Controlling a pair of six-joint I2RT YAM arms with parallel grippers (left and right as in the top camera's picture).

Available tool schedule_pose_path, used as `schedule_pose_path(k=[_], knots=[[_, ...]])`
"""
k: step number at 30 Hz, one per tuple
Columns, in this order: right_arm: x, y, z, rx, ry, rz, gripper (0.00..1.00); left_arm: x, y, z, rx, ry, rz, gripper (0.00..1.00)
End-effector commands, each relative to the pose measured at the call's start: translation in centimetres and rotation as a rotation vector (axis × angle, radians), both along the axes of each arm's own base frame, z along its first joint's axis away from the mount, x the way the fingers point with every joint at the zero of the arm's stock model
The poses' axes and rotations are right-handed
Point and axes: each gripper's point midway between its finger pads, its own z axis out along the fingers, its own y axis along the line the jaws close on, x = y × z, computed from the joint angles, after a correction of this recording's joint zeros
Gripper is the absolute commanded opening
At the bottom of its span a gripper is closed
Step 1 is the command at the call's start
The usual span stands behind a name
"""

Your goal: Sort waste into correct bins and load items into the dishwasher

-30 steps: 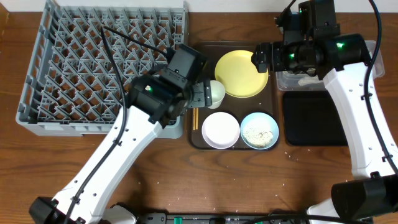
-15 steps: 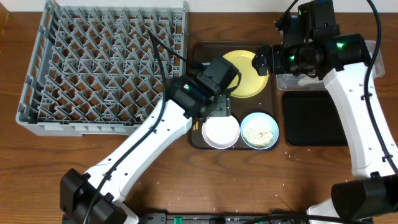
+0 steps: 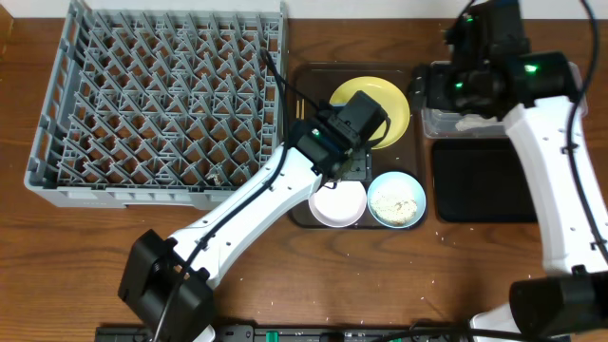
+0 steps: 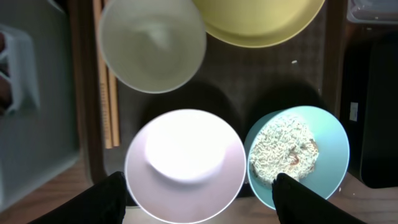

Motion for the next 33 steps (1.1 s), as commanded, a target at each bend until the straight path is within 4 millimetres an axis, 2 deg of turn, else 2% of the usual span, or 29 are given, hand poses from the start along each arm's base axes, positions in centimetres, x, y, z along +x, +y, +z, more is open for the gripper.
schedule_pose_path(k=[1, 6, 11, 17, 22, 33], knots=[[-0.9, -2.7, 3.3, 0.008, -0.08, -0.088, 0.92, -0.2, -1.2, 0.1, -0.022, 0.0, -0.01, 0.75], [-1.8, -3.8, 3.4, 0.004, -0.06, -0.115, 0.93, -0.8, -2.9, -0.5, -0.01, -0.014, -0.12, 0.76], [-2.4, -3.8, 2.6, -0.001, -0.017, -0.114, 0.93, -1.4, -3.9, -1.0, 0.023, -0.034, -0.244, 0.77], [-2.6, -3.8, 2.4, -0.005, -0.006, -0.111, 0.94, -1.4, -4.5, -1.7, 0.033, -0.036, -0.302, 0.77], [-2.8, -3.9, 2.3, -0.011, 0.005, -0.104, 0.94, -2.2, -7.7, -2.6, -0.058, -0.021, -0.514, 0.77], [-3.1, -4.0, 2.1, -0.018, 0.019, -0.107, 0.94, -1.6, -9.1, -3.9, -0.079, -0.037, -0.537, 0.75]])
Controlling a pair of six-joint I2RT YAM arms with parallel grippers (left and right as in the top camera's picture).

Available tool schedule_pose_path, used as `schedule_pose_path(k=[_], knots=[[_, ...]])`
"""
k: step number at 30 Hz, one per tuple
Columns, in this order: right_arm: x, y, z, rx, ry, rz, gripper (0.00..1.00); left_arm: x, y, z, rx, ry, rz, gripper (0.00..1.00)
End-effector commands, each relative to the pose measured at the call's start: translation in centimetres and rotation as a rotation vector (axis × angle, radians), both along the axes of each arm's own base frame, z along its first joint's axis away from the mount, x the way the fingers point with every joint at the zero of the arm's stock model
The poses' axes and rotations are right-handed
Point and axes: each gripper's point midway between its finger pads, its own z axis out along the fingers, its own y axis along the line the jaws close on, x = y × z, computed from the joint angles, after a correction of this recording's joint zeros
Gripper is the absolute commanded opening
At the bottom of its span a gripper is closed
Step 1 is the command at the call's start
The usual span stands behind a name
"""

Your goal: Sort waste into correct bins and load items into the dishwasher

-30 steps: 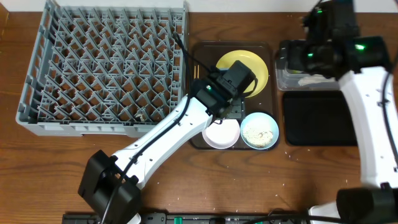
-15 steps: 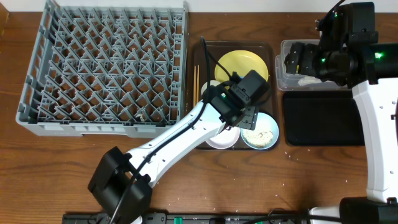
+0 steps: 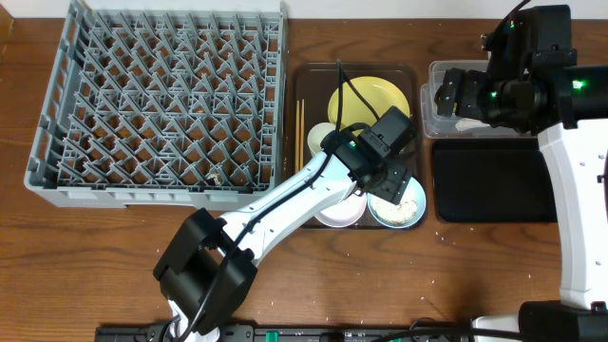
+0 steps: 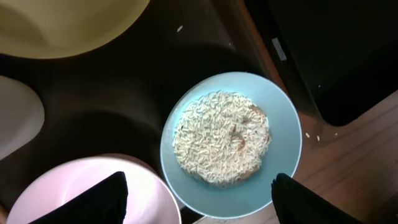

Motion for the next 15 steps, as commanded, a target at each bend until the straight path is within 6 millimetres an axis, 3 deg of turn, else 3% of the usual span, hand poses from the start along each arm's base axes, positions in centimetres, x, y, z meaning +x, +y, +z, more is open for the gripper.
schedule_pose_path(k=[1, 9, 15], knots=[[0.0, -0.3, -0.3, -0.008, 0.01, -0.009, 0.94, 0.1, -0.7, 0.0, -0.012, -0.006, -0.031, 0.75], [0.0, -0.3, -0.8, -0.008, 0.022, -0.009, 0.93, 0.3, -0.3, 0.0, -0.005, -0.004, -0.021, 0.68], [-0.1, 0.6, -1.3, 0.012, 0.043, -0.003, 0.88, 1.2, 2.5, 2.0, -0.006, 0.025, 0.081, 0.68]])
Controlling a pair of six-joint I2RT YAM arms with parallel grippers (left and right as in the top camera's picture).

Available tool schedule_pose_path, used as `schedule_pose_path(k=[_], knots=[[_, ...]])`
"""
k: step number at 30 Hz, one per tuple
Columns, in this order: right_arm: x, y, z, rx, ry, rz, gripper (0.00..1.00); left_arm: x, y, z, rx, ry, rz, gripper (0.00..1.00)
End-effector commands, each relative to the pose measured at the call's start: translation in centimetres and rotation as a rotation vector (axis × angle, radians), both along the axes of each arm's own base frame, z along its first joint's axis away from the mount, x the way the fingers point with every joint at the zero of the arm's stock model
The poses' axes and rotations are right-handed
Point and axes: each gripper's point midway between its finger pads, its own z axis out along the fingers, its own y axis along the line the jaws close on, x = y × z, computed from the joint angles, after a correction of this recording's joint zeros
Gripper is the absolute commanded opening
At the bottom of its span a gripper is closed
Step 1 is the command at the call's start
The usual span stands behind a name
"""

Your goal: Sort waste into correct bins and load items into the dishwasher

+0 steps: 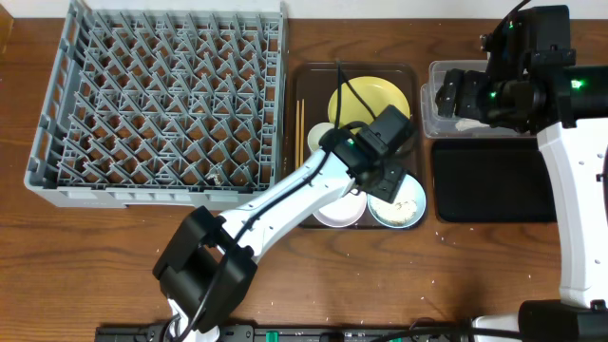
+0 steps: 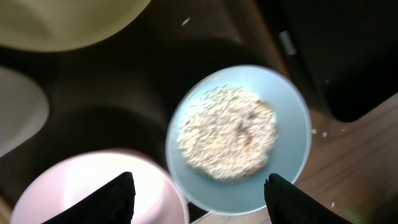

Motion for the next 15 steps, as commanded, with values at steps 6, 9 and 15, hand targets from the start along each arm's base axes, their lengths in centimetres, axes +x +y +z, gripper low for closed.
schedule_pose_path(k=[6, 9, 15], knots=[[-1.2, 3.5, -4.4, 0.049, 0.144, -0.004, 0.8, 2.5, 9.1, 7.5, -0.058, 0.053, 0.371, 0.69], [-2.5, 5.1, -7.3, 0.061, 0.221, -0.028, 0.72, 3.2, 13.5, 10.6, -0.094, 0.028, 0.491, 0.68], [-5.2, 8.8, -13.2, 0.105, 0.336, -0.116, 0.52, 5.2, 22.5, 15.2, -0.113, -0.127, 0.727, 0.69]])
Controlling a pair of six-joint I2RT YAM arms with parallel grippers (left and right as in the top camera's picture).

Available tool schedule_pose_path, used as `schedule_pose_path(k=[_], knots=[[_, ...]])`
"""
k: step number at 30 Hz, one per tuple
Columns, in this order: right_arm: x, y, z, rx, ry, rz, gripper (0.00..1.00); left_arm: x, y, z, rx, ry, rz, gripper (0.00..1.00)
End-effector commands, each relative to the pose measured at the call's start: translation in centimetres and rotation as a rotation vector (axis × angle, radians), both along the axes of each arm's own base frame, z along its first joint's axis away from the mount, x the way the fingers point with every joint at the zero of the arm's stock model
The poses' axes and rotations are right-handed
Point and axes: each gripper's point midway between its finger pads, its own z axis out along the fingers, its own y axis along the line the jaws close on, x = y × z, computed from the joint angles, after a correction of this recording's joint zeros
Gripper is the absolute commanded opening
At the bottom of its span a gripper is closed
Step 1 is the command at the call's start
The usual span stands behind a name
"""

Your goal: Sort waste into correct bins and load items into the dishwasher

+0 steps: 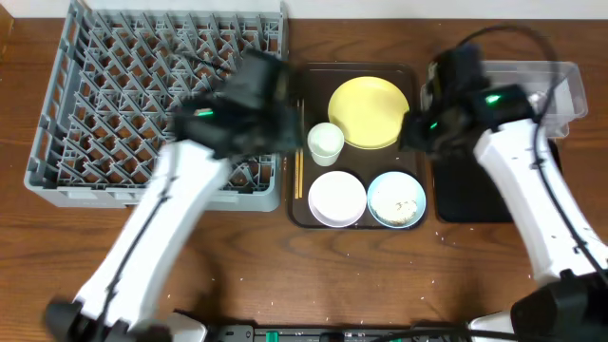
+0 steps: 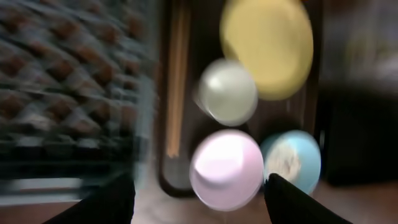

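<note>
A dark tray (image 1: 410, 72) holds a yellow plate (image 1: 369, 112), a pale cup (image 1: 325, 142), a white-pink bowl (image 1: 338, 198), a blue bowl of leftover food (image 1: 396, 199) and chopsticks (image 1: 297, 163). My left gripper (image 1: 258, 106) is motion-blurred over the right edge of the grey dish rack (image 1: 142, 104). The blurred left wrist view shows it high up, open (image 2: 199, 208) and holding nothing, with the pink bowl (image 2: 225, 168), blue bowl (image 2: 292, 162) and cup (image 2: 227, 92) far below. My right gripper (image 1: 424, 125) hangs at the tray's right edge; its jaws are not visible.
A clear container (image 1: 518, 84) stands at the back right, with a black bin (image 1: 480, 190) in front of it. The rack fills the left side of the table. Bare wood (image 1: 285, 275) runs along the front.
My left gripper has moved from low over the blue bowl to high over the rack's right edge, still open. My right arm has moved left from the clear container to the tray's right edge.
My open left gripper was first low over the pink bowl, then over the blue bowl at both later moments, with my right arm at the clear container. Now both arms have moved, and all dishes sit on the tray as before.
</note>
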Motion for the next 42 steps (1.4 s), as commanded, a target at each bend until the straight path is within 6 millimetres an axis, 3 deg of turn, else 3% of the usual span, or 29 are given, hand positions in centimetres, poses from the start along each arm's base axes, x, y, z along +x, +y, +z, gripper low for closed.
schedule_pose_path(k=[1, 5, 11, 16, 26, 31, 37, 39, 42], knots=[[-1.7, 2.1, -2.9, 0.03, 0.086, -0.113, 0.5, 1.1, 4.2, 1.8, 0.027, -0.059, 0.137, 0.69], [-3.0, 4.4, -5.2, 0.039, 0.108, -0.137, 0.42, 1.4, 6.2, 1.5, 0.033, -0.044, 0.193, 0.69], [-3.8, 5.2, -8.3, -0.011, 0.145, -0.153, 0.32, 1.1, 6.6, 0.2, 0.047, -0.006, 0.202, 0.69], [-3.5, 5.4, -10.9, -0.038, 0.19, -0.154, 0.3, 1.0, 6.7, -0.2, 0.056, 0.011, 0.203, 0.69], [-3.1, 5.1, -13.0, -0.08, 0.203, -0.13, 0.29, 0.9, 7.0, -0.2, 0.073, 0.01, 0.212, 0.69], [-2.1, 5.6, -12.3, -0.059, 0.164, -0.091, 0.28, 0.9, 7.0, -0.2, 0.073, 0.01, 0.212, 0.69], [-1.2, 5.8, -9.8, -0.026, 0.132, -0.044, 0.31, 0.9, 7.0, -0.2, 0.073, 0.011, 0.212, 0.69], [-1.0, 6.2, -8.0, 0.009, 0.1, -0.01, 0.37, 0.9, 7.0, -0.2, 0.073, 0.011, 0.212, 0.69], [-0.7, 5.7, -7.6, 0.0, 0.084, -0.022, 0.41, 0.9, 7.0, -0.2, 0.072, 0.01, 0.212, 0.69]])
